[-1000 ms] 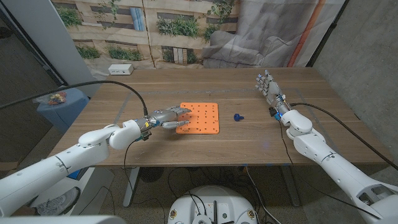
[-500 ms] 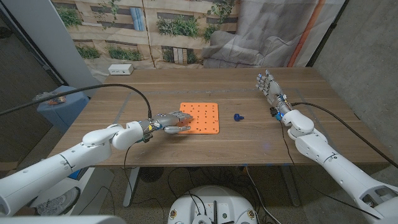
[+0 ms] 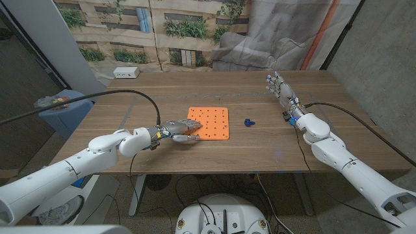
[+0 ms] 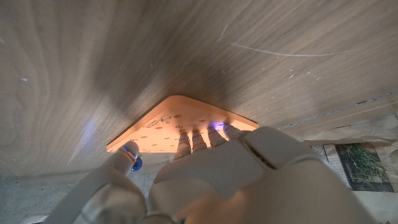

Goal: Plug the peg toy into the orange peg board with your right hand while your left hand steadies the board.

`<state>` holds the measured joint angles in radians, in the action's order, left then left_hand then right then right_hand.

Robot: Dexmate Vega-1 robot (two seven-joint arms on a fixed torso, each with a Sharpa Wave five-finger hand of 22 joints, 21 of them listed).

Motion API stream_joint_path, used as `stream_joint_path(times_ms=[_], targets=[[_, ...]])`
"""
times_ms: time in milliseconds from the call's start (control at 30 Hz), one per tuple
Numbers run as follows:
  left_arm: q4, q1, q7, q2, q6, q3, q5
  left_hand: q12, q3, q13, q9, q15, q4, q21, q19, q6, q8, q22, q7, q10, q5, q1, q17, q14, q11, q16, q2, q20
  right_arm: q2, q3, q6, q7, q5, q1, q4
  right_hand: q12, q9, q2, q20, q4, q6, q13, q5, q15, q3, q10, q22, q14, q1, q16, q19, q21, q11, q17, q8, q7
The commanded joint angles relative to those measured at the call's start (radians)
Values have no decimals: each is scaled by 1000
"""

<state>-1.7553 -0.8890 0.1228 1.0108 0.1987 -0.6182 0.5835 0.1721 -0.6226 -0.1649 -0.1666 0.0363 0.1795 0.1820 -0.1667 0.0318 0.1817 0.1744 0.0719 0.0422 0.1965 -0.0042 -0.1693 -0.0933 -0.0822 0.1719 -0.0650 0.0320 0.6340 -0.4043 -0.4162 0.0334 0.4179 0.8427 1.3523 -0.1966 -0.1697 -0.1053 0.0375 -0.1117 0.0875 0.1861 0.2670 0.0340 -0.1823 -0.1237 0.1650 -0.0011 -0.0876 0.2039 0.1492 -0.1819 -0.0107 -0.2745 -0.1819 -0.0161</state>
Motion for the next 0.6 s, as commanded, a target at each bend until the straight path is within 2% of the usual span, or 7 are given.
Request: stream_joint_path(times_ms=[33, 100, 133, 300, 600], targets=[[-8, 5, 32, 7, -10, -3, 4, 10, 6, -6, -4, 85, 2, 10, -2, -5, 5, 3, 3, -4, 3, -4, -4, 1, 0, 6, -97, 177, 84, -35, -35, -52, -234, -23, 36, -7, -5, -9, 18, 14, 2, 3, 8, 22, -7, -12, 2, 9, -27, 4, 14, -10, 4, 4, -5, -7], [-10, 7, 40, 8, -12, -4, 4, 11, 6, -6, -4, 84, 2, 10, -1, -6, 5, 2, 2, -6, 4, -4, -4, 3, -2, 7, -97, 177, 111, -43, -39, -56, -290, -28, 50, -6, -6, -7, 16, 18, 1, 3, 8, 22, -9, -11, 2, 12, -31, 4, 14, -10, 8, 5, -4, -9], [-10, 7, 41, 8, -12, -4, 4, 11, 6, -6, -4, 83, 2, 10, -1, -6, 6, 2, 1, -6, 4, -4, -4, 4, -1, 7, -97, 177, 111, -43, -39, -57, -292, -28, 50, -6, -6, -5, 16, 23, 10, 3, 8, 23, -11, -12, 2, 13, -36, 4, 14, -9, 9, 8, -8, -18], [-17, 7, 52, 9, -22, -2, 0, 12, 8, -6, -4, 82, 1, 13, 4, -9, 6, 2, 0, -9, 4, -3, -3, 9, 2, 9, -97, 175, 134, -53, -69, -67, -364, -39, 41, -13, -9, 0, 13, 47, 49, 5, 4, 24, -21, -33, 2, 23, -60, 4, 20, -9, 6, 20, -21, -34], [-42, 5, 83, 25, -44, 4, 2, 13, 9, -6, -5, 81, 0, 15, 10, -11, 6, 2, -2, -13, 4, -2, -3, 13, 3, 10, -98, 173, 164, -74, -144, -76, -477, -72, -11, -14, -10, 3, 7, 65, 45, 7, 0, 25, -29, -41, 2, 34, -79, 7, 30, -12, 9, 27, -18, -36]])
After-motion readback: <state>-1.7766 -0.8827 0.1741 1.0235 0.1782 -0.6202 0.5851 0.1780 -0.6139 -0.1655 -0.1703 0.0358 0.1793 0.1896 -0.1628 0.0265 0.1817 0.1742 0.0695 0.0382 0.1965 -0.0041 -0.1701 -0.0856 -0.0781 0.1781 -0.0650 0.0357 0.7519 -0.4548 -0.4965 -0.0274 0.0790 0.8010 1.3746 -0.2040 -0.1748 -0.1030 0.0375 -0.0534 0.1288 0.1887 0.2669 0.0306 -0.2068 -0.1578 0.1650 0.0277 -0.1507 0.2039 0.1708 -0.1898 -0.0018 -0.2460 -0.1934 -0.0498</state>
